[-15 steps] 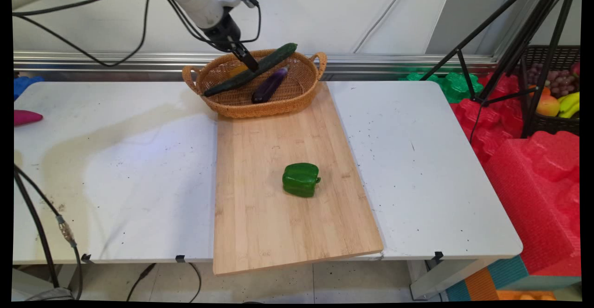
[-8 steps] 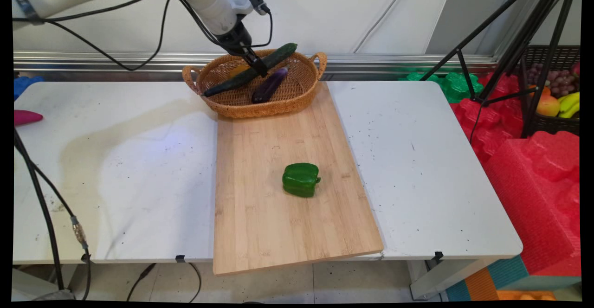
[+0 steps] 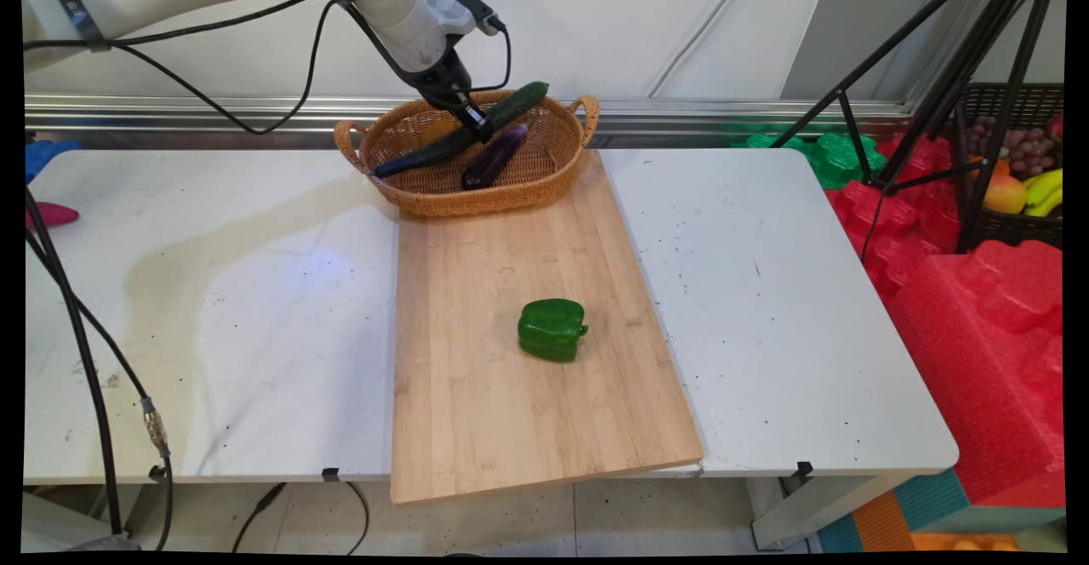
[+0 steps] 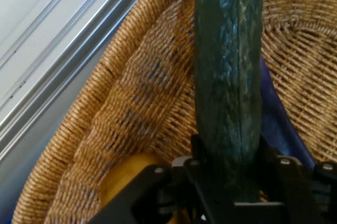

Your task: Place the picked object on the cutting board

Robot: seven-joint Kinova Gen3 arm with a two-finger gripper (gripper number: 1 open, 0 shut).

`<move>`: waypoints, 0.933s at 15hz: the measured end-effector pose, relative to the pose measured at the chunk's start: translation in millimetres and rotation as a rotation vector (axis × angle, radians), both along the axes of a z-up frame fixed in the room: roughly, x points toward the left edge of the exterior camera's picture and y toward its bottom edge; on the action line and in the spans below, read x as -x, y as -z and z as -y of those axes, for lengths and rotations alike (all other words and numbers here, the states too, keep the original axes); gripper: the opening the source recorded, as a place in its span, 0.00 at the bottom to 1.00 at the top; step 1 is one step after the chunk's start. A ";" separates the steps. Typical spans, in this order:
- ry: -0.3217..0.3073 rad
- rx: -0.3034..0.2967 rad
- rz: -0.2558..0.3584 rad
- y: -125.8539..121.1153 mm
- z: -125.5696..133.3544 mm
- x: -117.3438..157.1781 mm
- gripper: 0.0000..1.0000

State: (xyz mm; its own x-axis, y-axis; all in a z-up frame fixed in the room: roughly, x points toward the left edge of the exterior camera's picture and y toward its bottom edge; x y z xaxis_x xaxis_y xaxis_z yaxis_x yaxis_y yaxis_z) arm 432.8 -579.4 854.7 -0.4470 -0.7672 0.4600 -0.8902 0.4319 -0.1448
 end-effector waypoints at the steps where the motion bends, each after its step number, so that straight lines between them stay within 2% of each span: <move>1: -0.007 0.002 -0.001 -0.6 -0.6 1.3 0.00; 4: -0.026 0.020 0.003 -10.7 -5.7 6.7 0.00; 8: -0.032 0.063 0.020 -43.5 -23.4 19.3 0.00; 11: -0.022 0.092 0.033 -73.5 -47.8 33.8 0.00; 14: -0.001 0.086 0.032 -94.0 -81.9 52.7 0.00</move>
